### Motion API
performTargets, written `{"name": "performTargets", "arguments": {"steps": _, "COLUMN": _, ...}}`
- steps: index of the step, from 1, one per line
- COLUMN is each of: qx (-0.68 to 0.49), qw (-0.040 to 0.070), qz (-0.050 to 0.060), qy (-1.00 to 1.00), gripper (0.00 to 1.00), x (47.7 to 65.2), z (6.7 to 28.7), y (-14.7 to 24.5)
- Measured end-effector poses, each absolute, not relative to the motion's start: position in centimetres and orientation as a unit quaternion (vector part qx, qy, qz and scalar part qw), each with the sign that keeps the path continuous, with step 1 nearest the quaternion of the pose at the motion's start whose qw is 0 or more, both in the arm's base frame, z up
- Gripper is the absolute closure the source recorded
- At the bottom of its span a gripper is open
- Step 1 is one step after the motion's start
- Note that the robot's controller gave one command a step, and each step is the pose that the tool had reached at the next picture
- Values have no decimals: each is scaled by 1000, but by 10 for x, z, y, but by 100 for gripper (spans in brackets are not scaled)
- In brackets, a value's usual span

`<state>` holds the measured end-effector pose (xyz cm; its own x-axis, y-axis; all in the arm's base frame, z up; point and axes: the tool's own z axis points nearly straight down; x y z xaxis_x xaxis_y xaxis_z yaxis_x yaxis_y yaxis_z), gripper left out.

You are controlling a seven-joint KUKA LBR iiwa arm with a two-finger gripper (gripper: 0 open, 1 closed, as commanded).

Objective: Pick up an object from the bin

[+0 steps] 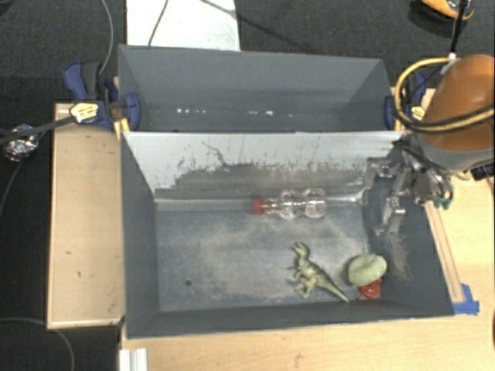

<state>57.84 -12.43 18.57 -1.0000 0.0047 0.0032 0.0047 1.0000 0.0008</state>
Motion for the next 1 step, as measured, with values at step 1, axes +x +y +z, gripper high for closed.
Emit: {"name": "performTargets", "arguments": {"steps": 1, "qx": -1, "qw": -2, "qz": 0, "qy": -1000, "gripper": 0, "x": 580, "z": 191, "y": -124}}
